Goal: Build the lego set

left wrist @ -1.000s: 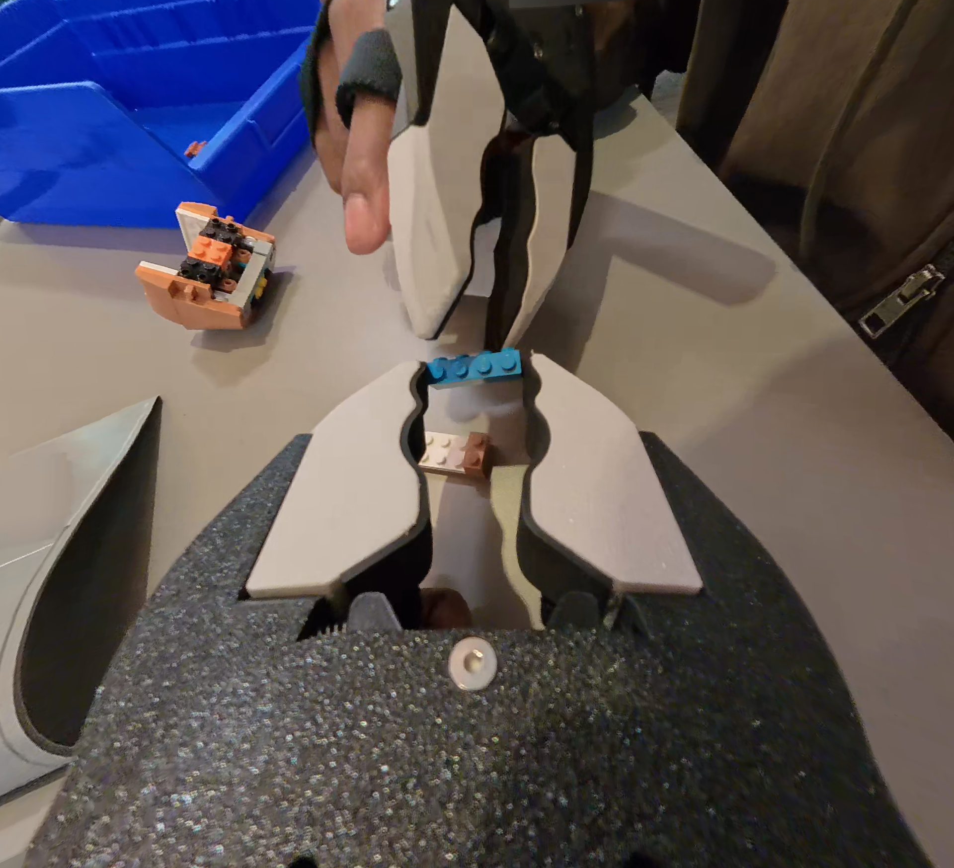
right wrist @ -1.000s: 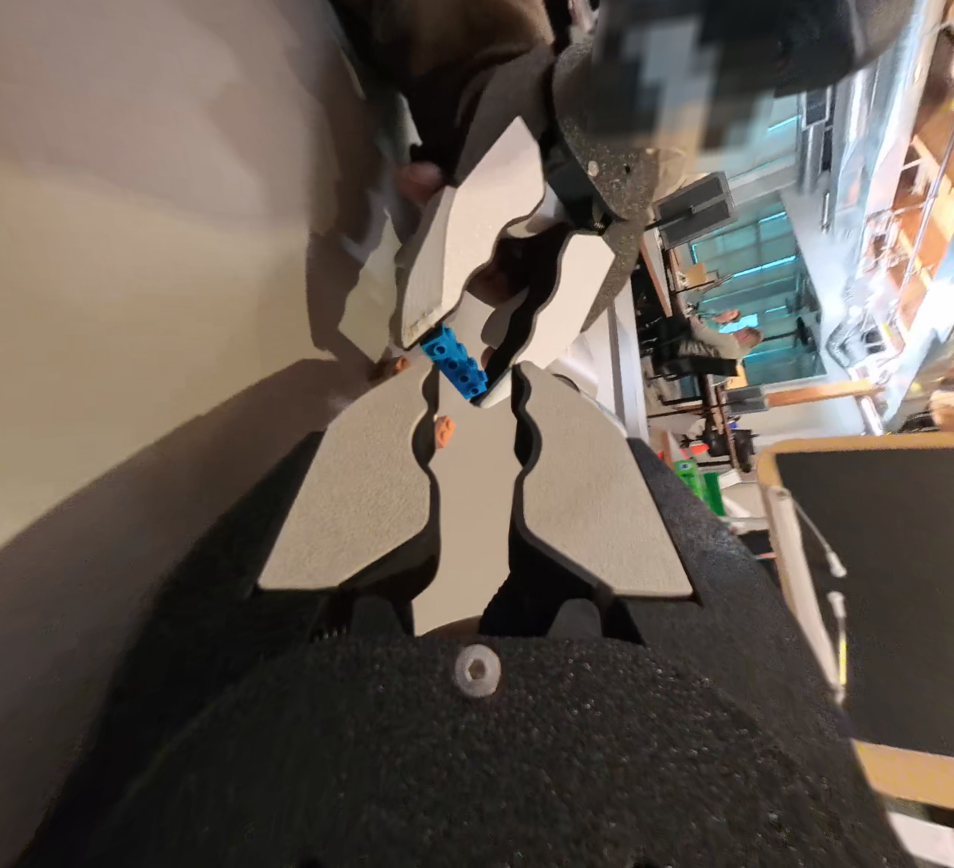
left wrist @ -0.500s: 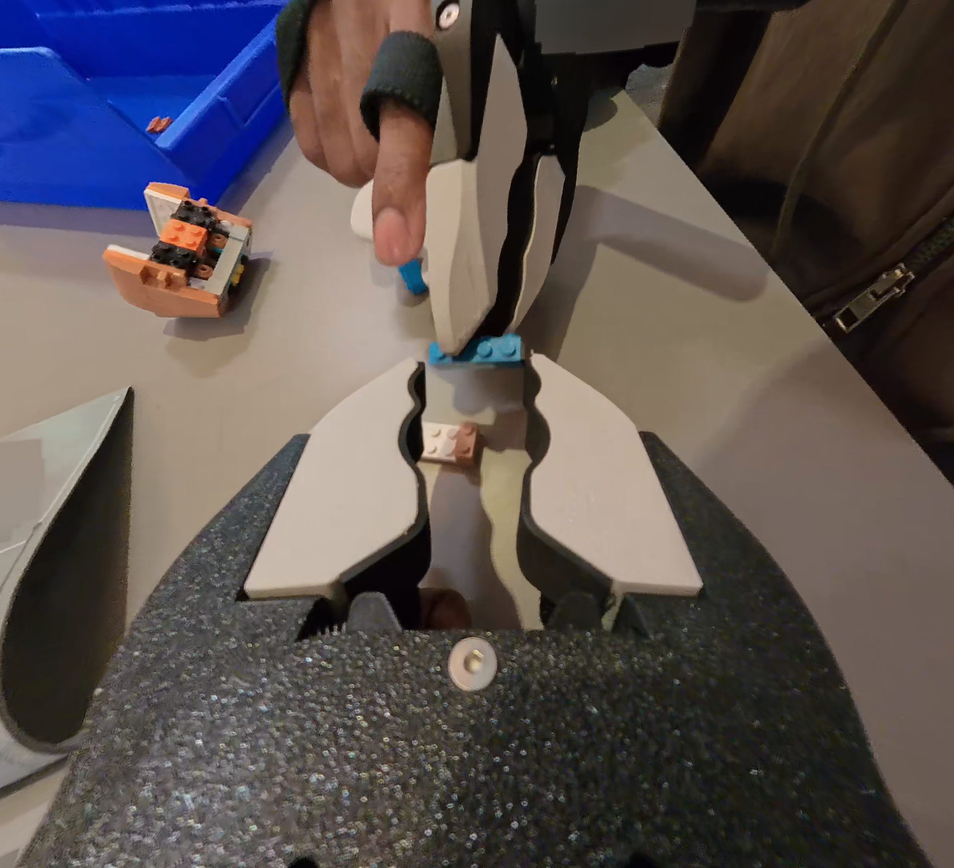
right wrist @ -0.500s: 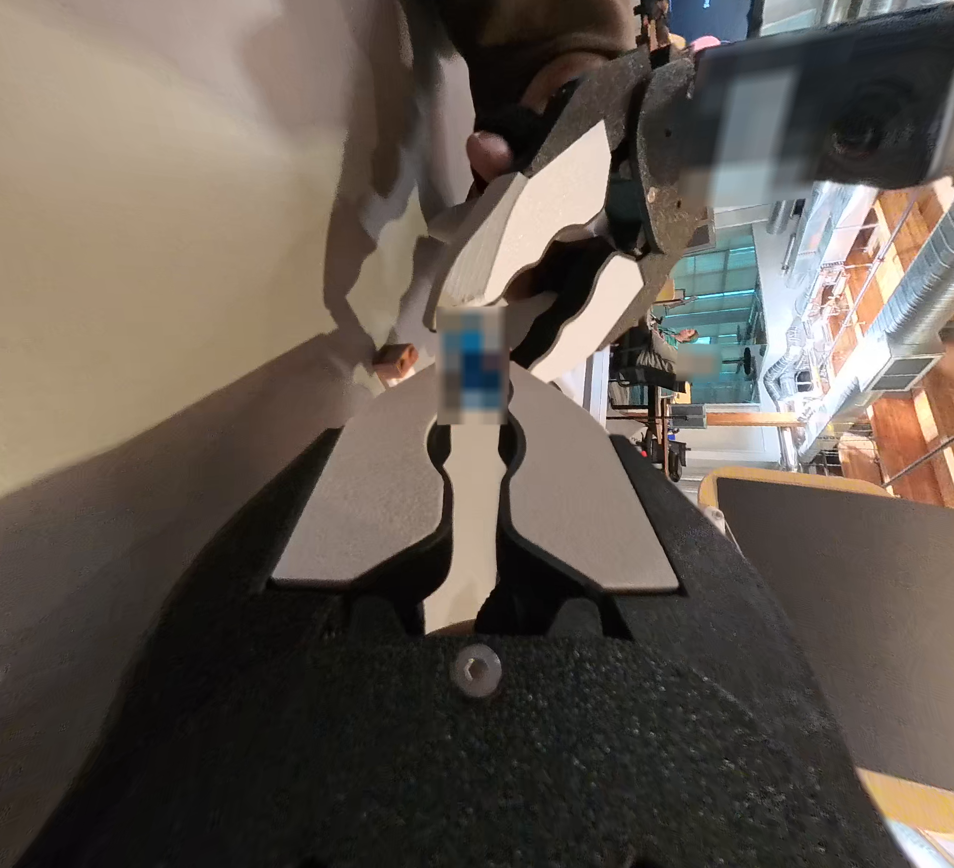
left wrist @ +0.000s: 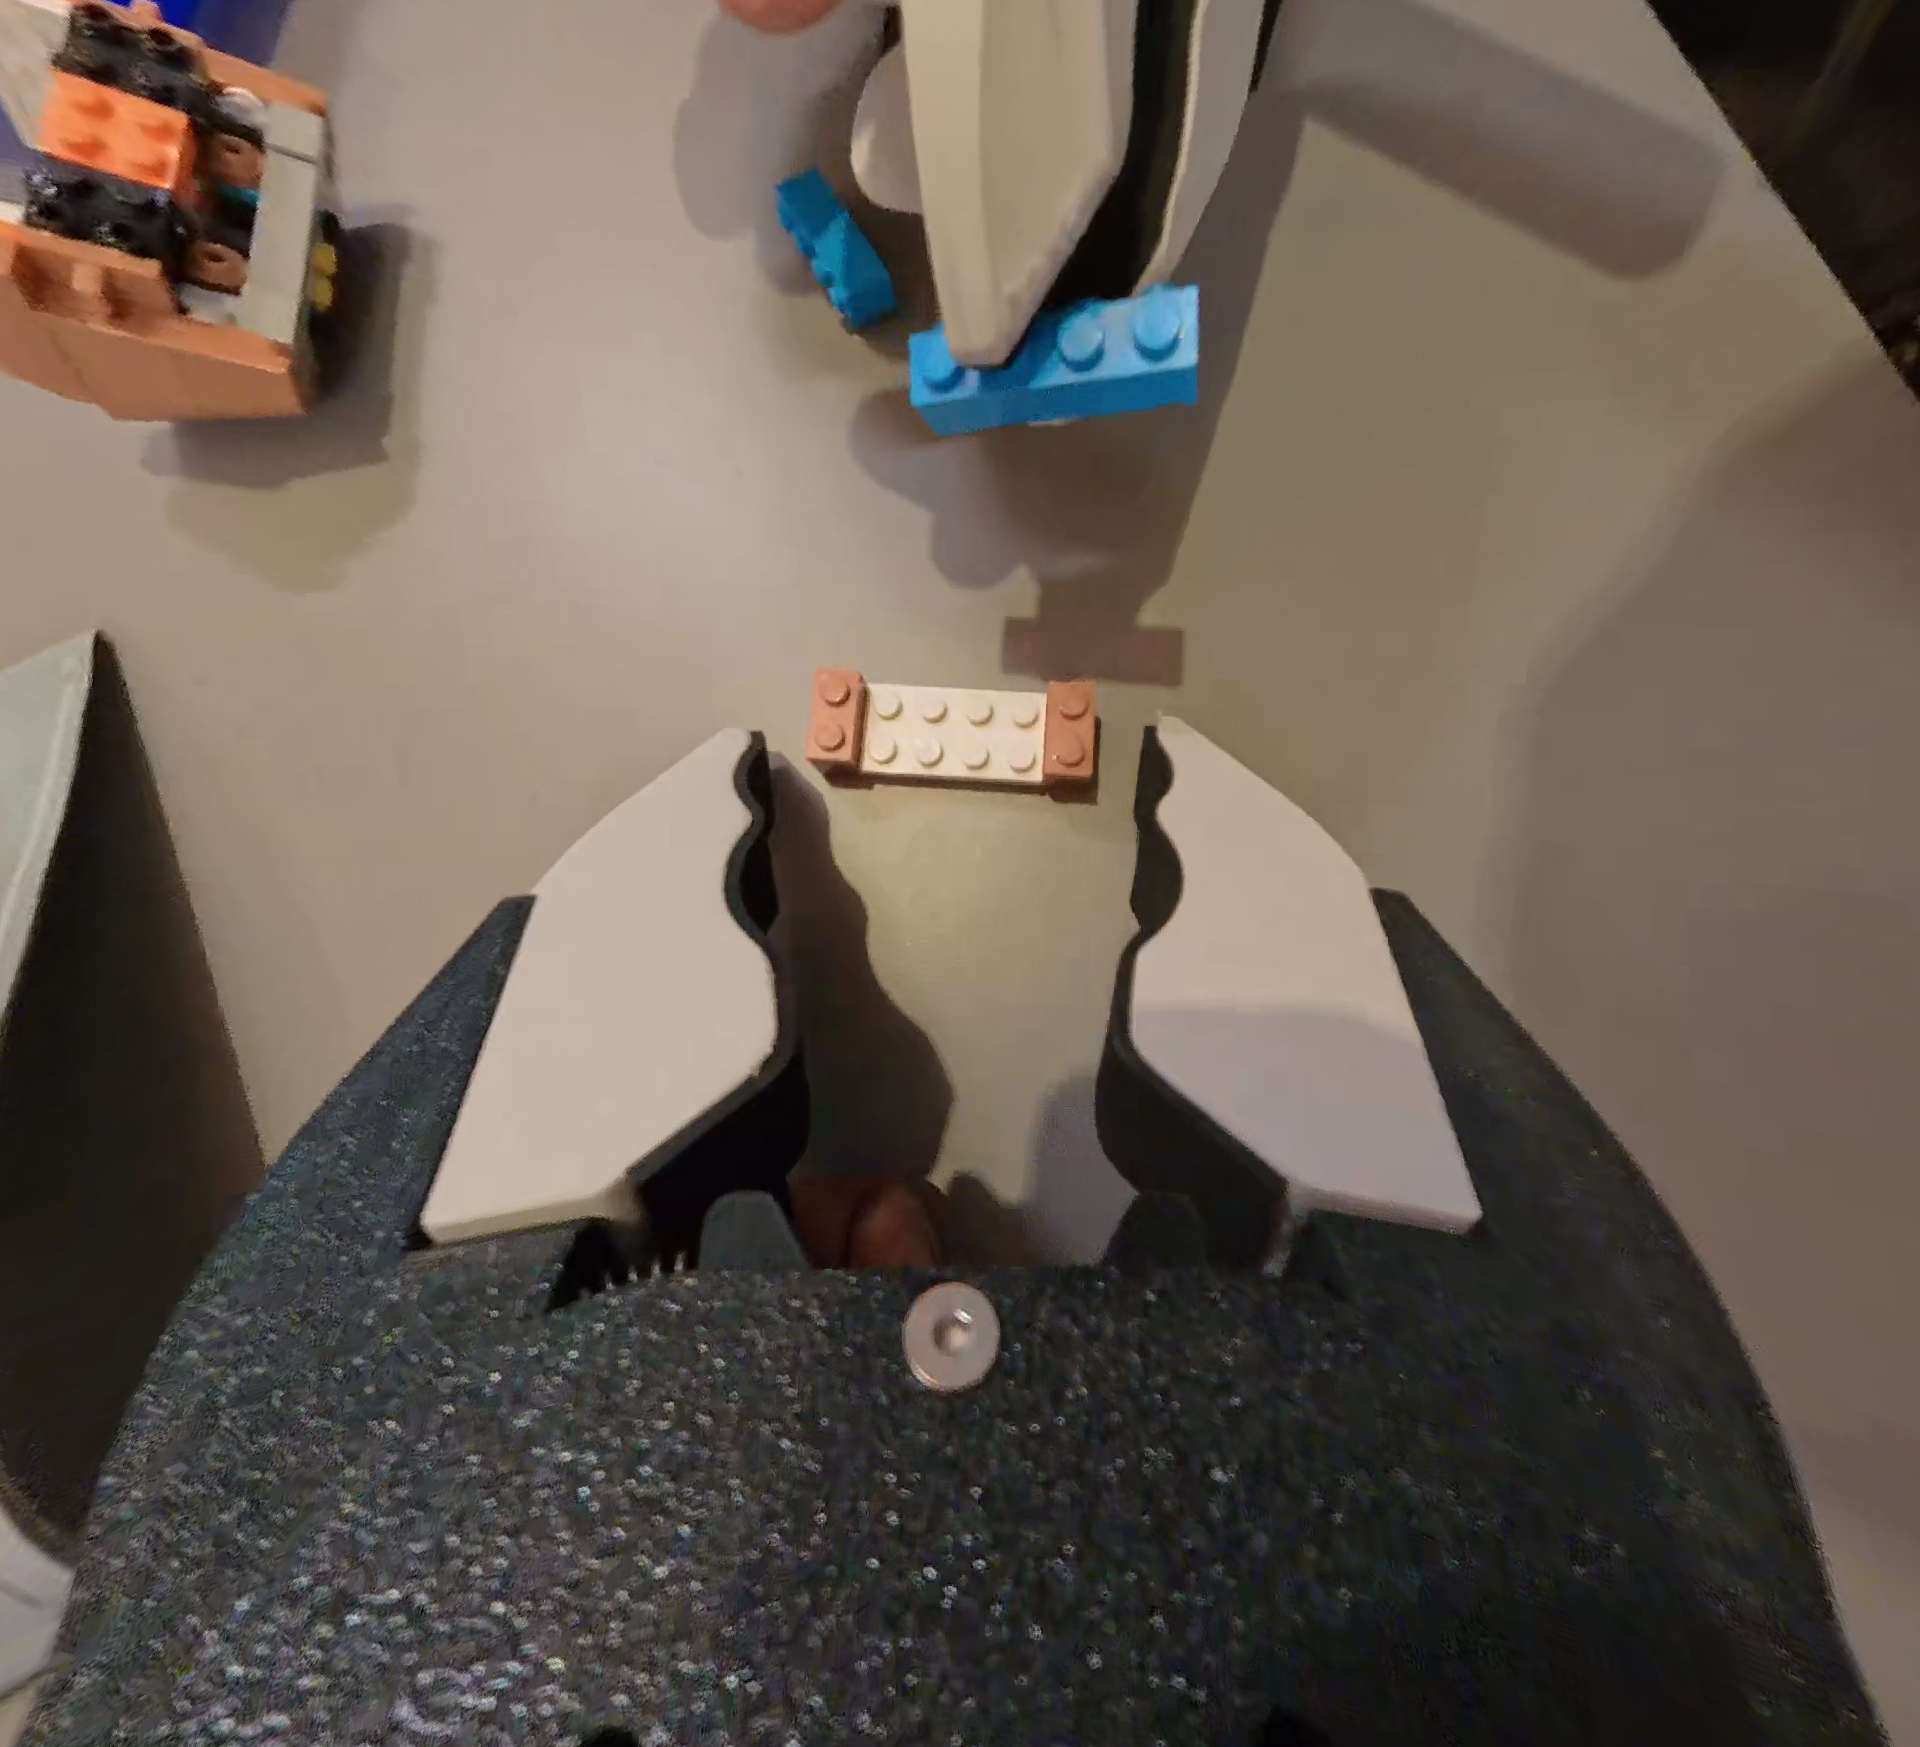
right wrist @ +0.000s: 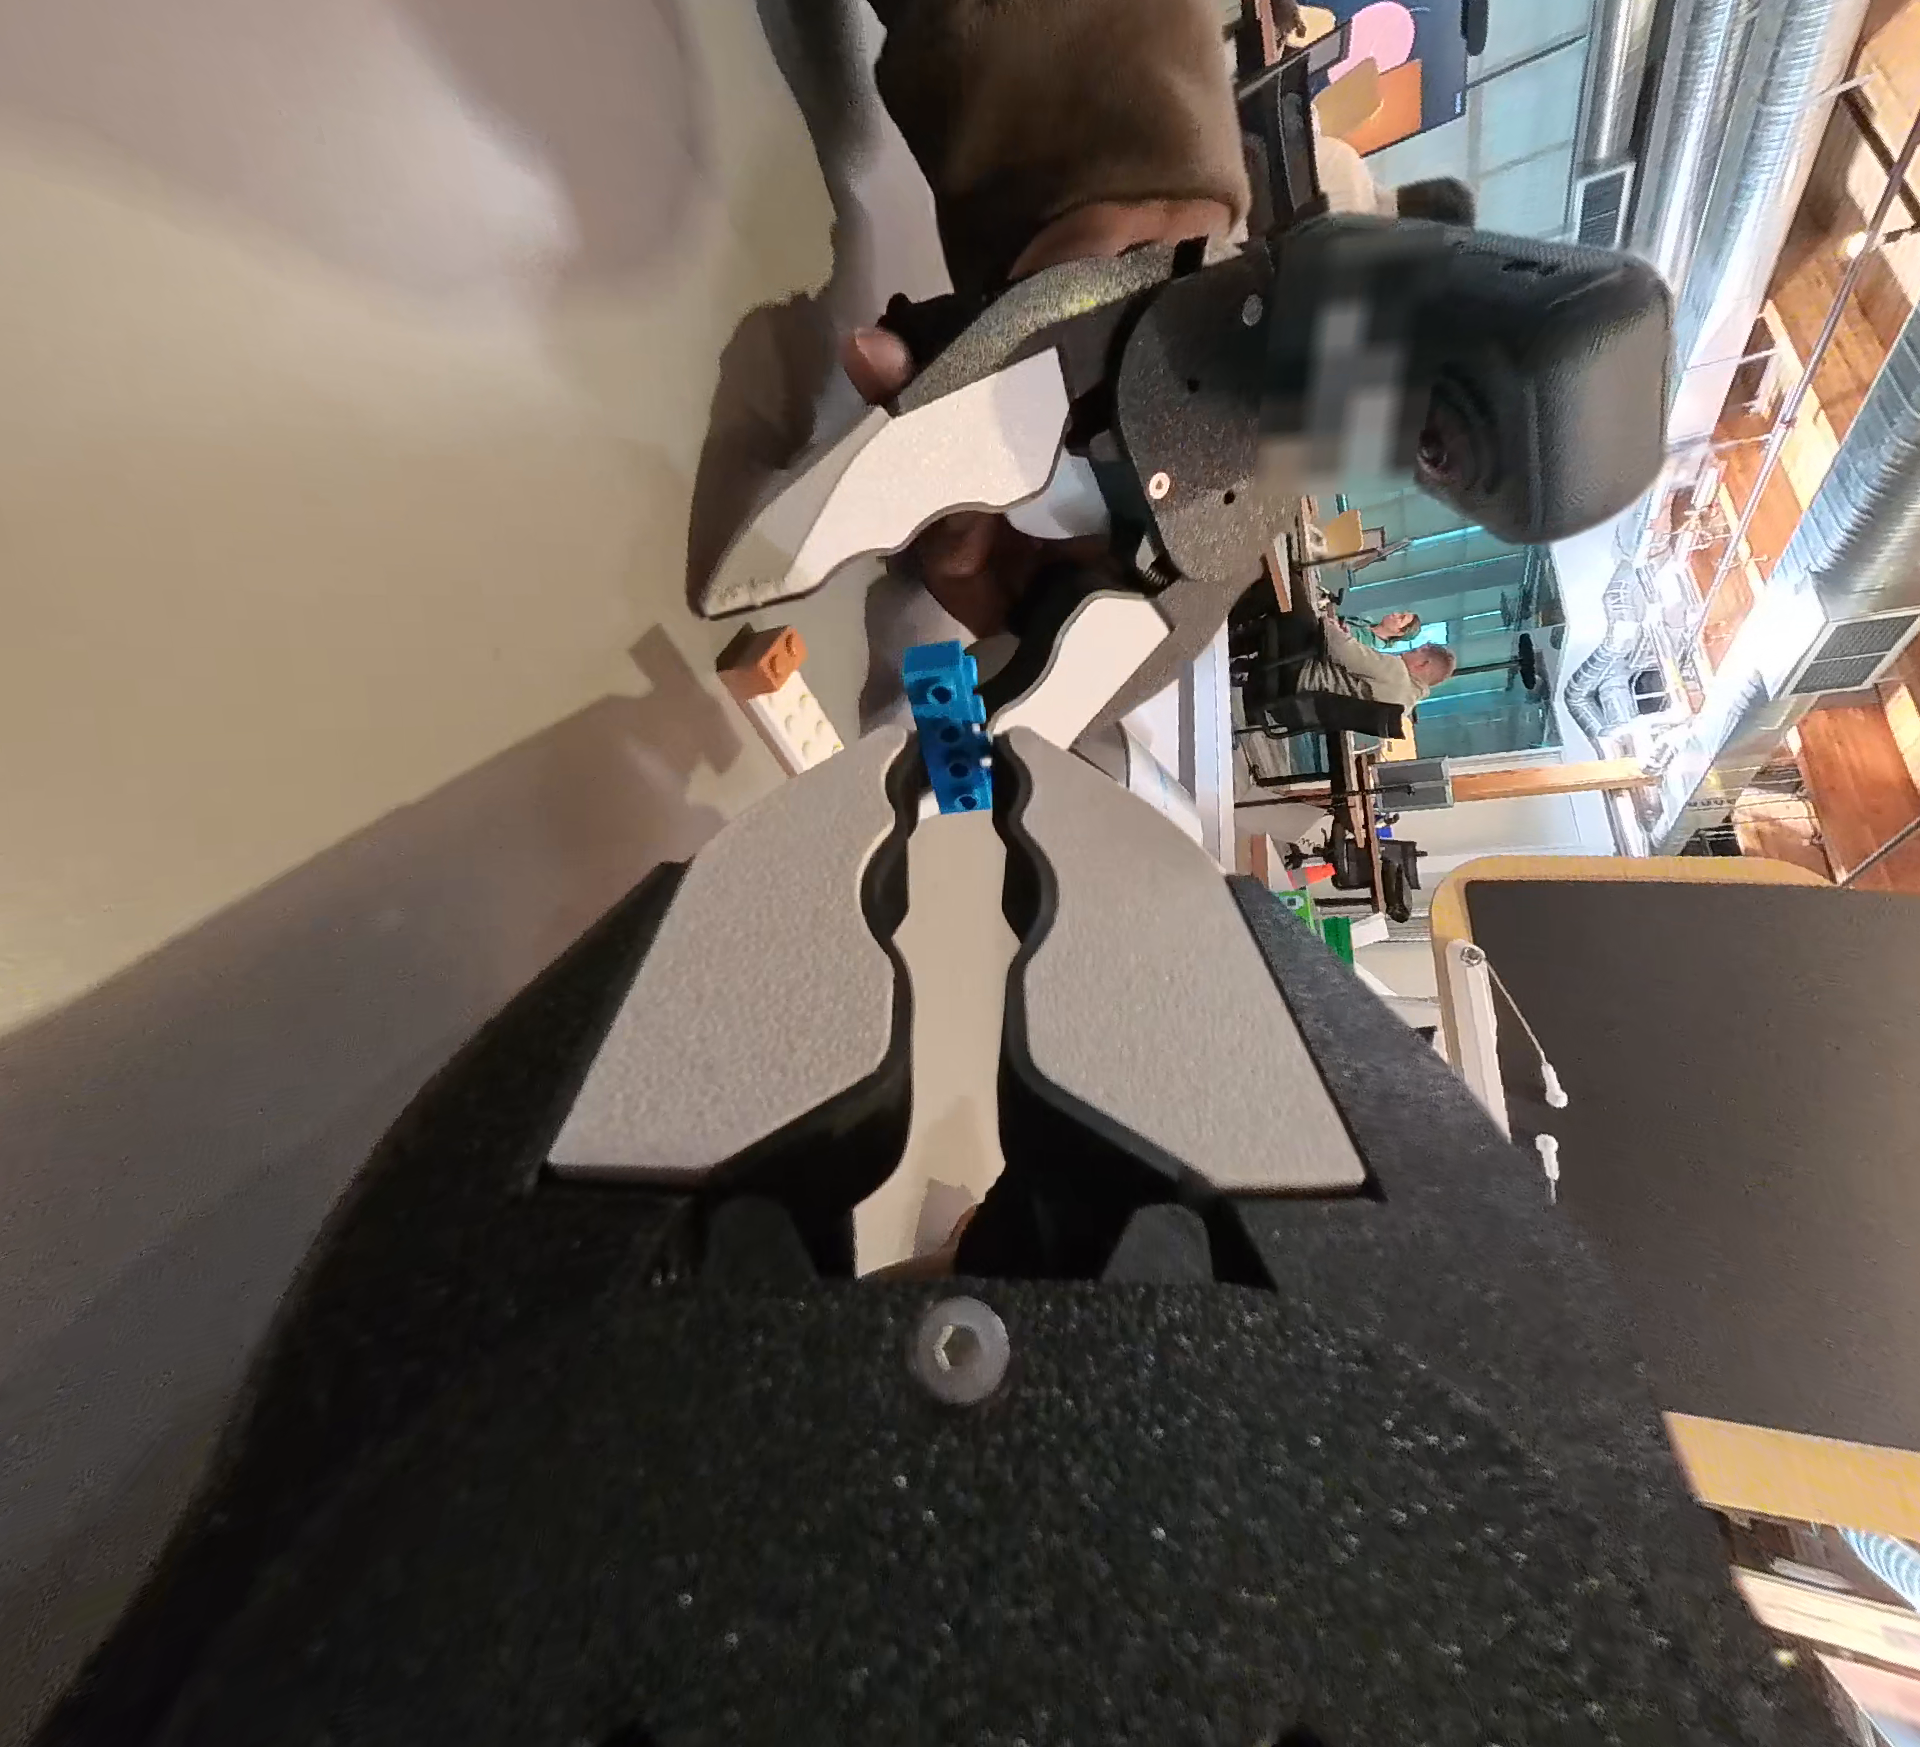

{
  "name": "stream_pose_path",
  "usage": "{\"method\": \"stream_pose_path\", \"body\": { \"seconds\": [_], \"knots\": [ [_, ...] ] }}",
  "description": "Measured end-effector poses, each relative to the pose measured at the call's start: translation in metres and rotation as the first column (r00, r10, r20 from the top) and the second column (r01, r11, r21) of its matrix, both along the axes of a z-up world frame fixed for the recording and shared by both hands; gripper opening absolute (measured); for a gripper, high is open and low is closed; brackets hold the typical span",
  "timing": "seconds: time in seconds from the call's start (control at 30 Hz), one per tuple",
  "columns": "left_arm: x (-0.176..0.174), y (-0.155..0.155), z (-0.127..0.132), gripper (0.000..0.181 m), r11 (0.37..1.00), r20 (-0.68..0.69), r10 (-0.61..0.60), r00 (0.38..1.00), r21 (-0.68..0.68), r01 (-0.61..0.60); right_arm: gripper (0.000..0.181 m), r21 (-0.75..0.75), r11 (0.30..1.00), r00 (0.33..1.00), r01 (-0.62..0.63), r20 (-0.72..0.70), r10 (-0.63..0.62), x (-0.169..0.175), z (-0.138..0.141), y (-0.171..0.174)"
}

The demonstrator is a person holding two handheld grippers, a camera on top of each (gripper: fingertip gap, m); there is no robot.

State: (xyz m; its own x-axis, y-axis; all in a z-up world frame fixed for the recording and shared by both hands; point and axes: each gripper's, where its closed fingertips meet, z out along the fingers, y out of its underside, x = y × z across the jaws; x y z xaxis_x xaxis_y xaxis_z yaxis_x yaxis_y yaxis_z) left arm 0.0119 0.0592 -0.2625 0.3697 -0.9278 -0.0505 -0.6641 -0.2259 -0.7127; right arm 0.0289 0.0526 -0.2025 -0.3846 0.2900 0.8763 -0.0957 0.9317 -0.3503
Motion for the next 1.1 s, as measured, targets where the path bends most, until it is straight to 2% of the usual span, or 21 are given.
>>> {"method": "stream_pose_path", "body": {
  "seconds": [0.17,0.37,0.67,0.93,1.1],
  "knots": [
    [0.005,0.0,-0.001,0.054,0.999,0.01,-0.028,1.0,-0.037,0.028,0.013,-0.002,1.0,1.0,0.006,0.013,-0.006,-0.001,-0.003,0.0],
    [0.009,0.004,0.004,0.053,1.0,0.032,0.019,0.999,0.013,-0.019,0.013,-0.014,0.999,0.999,0.041,0.019,-0.041,-0.006,-0.004,0.002],
    [0.019,-0.004,0.037,0.053,0.999,0.196,0.028,0.98,0.02,-0.033,0.013,0.059,0.995,0.997,0.077,0.005,-0.077,-0.013,-0.006,-0.001],
    [0.019,-0.006,0.044,0.053,0.999,0.235,0.028,0.972,0.023,-0.034,0.013,0.163,0.983,0.996,0.081,-0.04,-0.075,-0.015,-0.008,-0.003],
    [0.02,-0.006,0.038,0.053,1.0,0.255,0.029,0.966,0.001,-0.03,0.013,0.171,0.982,0.997,0.078,-0.022,-0.075,-0.015,-0.014,-0.001]
  ]
}}
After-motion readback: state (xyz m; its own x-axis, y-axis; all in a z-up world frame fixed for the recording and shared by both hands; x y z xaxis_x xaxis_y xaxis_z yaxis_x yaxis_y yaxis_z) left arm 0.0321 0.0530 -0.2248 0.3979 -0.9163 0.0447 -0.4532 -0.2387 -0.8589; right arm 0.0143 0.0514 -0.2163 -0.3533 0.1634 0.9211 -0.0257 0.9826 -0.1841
